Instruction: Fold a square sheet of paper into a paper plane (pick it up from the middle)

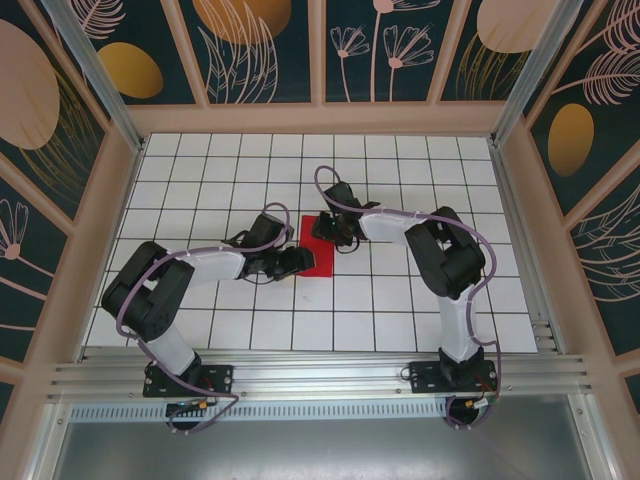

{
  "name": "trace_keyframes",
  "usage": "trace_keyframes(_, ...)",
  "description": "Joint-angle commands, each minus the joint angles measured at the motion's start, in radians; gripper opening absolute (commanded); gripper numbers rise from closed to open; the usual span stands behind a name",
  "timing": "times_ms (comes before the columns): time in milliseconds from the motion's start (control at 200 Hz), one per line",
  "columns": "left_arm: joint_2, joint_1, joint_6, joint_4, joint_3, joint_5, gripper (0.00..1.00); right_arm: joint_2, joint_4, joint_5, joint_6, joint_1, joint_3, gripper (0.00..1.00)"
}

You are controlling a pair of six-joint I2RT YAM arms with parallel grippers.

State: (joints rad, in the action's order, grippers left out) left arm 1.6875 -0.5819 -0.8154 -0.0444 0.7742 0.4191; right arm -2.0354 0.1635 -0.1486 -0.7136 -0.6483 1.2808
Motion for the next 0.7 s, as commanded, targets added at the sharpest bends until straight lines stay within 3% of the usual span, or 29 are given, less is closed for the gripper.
trace_keyframes(0, 0.020, -0.004, 0.010, -0.007, 0.024, 0.028, 0.61, -0.083, 0.084, 0.035, 0.002, 0.010, -0.062, 0.38)
trace_keyframes(495, -0.004, -0.005, -0.019, -0.085, 0.000, 0.072, 0.58, -0.079, 0.078, 0.021, 0.005, 0.015, -0.067, 0.38)
trace_keyframes(696, -0.020, -0.006, -0.017, -0.020, 0.002, -0.020, 0.60, -0.077, 0.074, 0.017, 0.002, 0.018, -0.073, 0.38)
